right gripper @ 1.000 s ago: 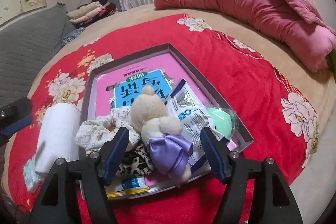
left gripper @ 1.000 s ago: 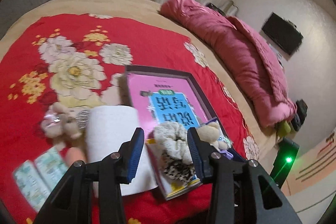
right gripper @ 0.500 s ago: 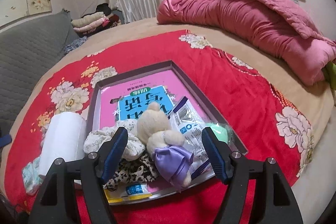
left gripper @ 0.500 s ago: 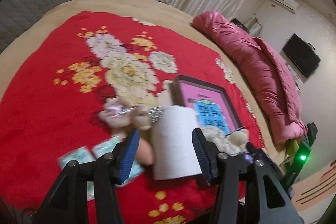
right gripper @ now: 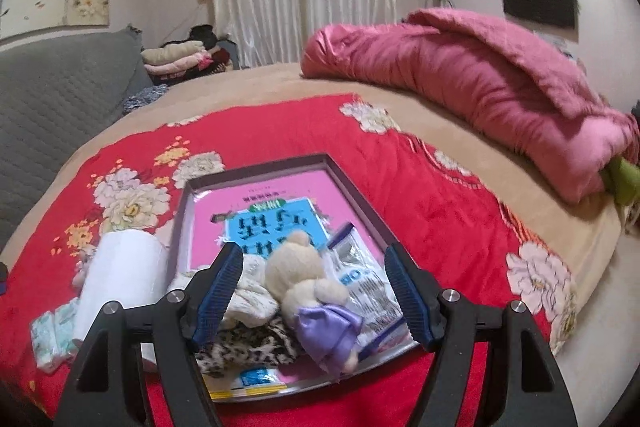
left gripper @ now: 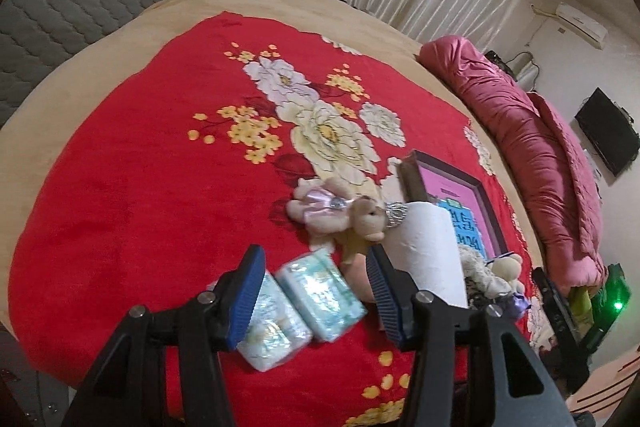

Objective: Organize soft objects
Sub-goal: 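Move both open tools from the tray over to the green-white pad packs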

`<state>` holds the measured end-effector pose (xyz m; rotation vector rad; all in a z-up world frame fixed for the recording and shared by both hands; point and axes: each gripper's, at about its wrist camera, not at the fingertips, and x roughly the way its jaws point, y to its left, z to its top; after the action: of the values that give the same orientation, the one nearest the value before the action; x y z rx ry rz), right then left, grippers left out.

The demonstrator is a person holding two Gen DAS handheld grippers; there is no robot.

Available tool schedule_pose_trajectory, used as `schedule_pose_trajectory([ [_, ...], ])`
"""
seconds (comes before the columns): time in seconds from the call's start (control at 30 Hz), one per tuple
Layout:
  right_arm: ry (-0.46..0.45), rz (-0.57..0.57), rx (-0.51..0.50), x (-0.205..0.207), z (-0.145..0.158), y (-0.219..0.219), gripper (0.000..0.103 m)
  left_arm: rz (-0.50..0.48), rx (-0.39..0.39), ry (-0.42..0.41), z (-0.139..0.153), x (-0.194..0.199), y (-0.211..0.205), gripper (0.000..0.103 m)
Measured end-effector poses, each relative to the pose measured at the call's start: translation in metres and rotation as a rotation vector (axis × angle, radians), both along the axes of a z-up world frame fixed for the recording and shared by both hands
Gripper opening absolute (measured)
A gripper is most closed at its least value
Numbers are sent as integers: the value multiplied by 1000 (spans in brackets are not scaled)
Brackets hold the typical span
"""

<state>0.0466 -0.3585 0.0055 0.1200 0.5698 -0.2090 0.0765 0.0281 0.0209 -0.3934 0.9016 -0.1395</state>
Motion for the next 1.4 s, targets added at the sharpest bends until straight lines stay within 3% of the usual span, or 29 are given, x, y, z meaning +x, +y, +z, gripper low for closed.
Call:
schedule_pose_trajectory([
  [0.53,-72,295,-168,-8,27,96,75,44,20,67,-26,-2,28,52],
  [0.8,-3,523,-150,-7,20,155,75,23,37,168,-54,1,32,52],
  [1.0,53,668,-122,-12,5,192,75,-11,22,195,-67,2,29,52],
  [1.4,168,768,-99,-12,-30,221,75,-10,-4,212,-88,7,31,52],
])
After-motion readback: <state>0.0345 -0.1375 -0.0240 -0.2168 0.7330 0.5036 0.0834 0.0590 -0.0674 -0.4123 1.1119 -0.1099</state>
